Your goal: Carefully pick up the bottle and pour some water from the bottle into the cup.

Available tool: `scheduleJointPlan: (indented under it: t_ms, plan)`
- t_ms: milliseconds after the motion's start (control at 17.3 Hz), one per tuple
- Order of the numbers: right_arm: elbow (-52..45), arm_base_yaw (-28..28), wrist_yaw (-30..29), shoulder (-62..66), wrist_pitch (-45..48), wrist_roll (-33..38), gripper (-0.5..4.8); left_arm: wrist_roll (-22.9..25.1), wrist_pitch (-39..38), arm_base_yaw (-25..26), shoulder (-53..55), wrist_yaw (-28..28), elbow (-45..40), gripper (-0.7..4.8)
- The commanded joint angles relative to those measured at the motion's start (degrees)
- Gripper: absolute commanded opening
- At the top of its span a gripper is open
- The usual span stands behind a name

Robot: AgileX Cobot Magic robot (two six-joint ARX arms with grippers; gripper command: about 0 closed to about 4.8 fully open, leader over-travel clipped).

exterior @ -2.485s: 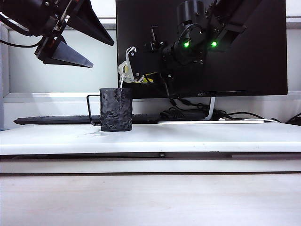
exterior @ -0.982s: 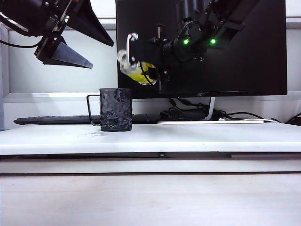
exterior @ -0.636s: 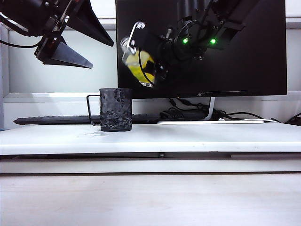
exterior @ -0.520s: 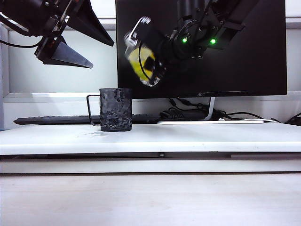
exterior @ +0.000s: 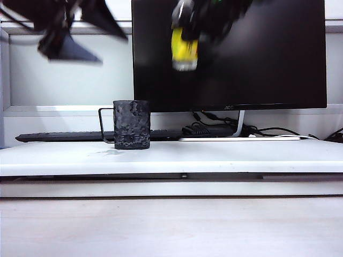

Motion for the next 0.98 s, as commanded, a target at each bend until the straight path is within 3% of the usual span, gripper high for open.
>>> scheduleJointPlan:
  t_ms: [58, 173, 231, 404, 462, 578, 809, 867, 982]
  plan:
    - [0.5, 0.1, -0.3, -7.1, -4.3, 9.0, 1.03, -1.3, 4.2, 0.0, -4.6, -1.5, 0.3, 4.79]
    - [0.5, 0.1, 0.5, -12.4, -10.9, 9.3, 1.03, -1.4, 4.6, 0.0, -8.8, -4.7, 0.3, 4.79]
    - [0.5, 0.1, 4.3, -17.2, -18.6, 9.3, 1.03, -1.6, 4.0, 0.0, -12.8, -8.0, 0.3, 4.76]
    - [0.4, 0.0, 10.4, -27.8, -30.6, 7.3, 1.03, -1.1, 3.5, 0.0, -22.2, -11.1, 0.3, 0.33]
    - [0.4, 0.0, 11.0, -31.7, -33.0, 7.0, 1.03, -1.1, 3.1, 0.0, -25.2, -11.3, 0.3, -0.06]
    - [0.4, 0.0, 11.9, -36.8, -37.2, 6.9, 1.03, -1.1, 0.4, 0.0, -29.7, -12.4, 0.3, -0.06]
    - [-2.8, 0.0, 15.4, -45.3, -54.7, 8.4, 1.03, 1.7, -15.1, 0.0, -37.6, -19.6, 0.2, -0.06]
    - [-7.3, 0.0, 15.4, -47.8, -54.6, 9.4, 1.02, 3.6, -18.0, 0.0, -39.3, -20.3, -0.1, -0.06]
    - [-22.4, 0.1, 14.7, -53.6, -44.6, 11.3, 0.7, 5.8, -17.0, 0.0, -43.5, -21.3, -3.7, -0.06]
